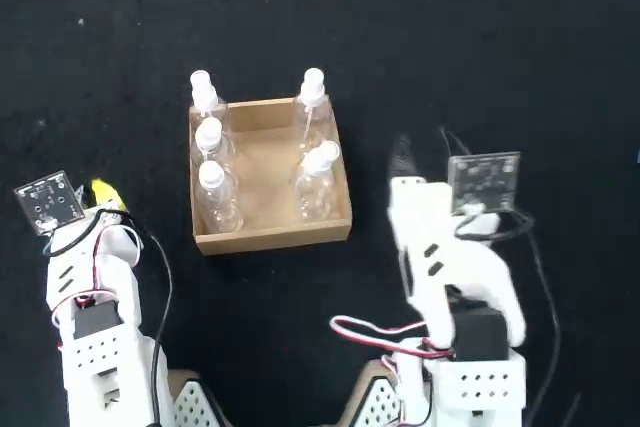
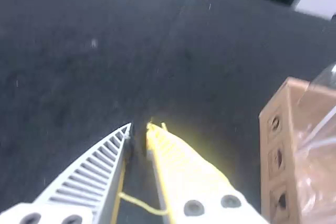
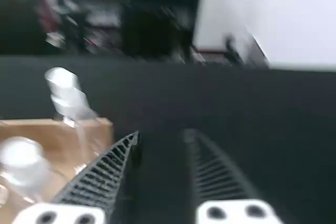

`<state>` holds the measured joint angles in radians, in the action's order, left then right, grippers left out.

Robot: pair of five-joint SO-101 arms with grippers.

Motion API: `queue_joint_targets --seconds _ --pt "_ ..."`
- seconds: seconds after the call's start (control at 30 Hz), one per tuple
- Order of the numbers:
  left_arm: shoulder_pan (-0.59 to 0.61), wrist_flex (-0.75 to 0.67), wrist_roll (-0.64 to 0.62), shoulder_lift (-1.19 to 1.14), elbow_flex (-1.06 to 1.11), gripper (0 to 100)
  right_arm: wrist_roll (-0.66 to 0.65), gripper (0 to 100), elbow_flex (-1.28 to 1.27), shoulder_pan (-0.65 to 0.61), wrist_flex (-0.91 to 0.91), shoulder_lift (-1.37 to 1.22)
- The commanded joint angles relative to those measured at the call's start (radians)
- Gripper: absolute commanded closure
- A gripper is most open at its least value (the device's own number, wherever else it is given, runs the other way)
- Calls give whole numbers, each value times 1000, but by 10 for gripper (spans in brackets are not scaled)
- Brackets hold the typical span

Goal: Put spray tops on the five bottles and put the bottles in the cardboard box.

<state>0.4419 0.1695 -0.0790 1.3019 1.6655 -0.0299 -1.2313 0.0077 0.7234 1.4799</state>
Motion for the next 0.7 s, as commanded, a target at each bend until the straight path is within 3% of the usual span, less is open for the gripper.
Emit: queue_joint_targets --seconds 0.0,0.1,0.23,0.37,0.47,0.67 --pt "5 222 3 18 -134 971 -8 964 38 129 161 28" --pt "-4 400 3 23 -242 971 -9 985 19 141 281 30" --pt "-36 457 49 86 -259 971 -11 981 -35 144 390 30" --pt "-104 601 166 190 -217 971 -11 977 -133 193 345 30" --pt "-33 652 236 318 -137 971 -11 977 -225 222 275 30" --pt "51 717 241 531 -15 971 -9 977 -343 230 219 30"
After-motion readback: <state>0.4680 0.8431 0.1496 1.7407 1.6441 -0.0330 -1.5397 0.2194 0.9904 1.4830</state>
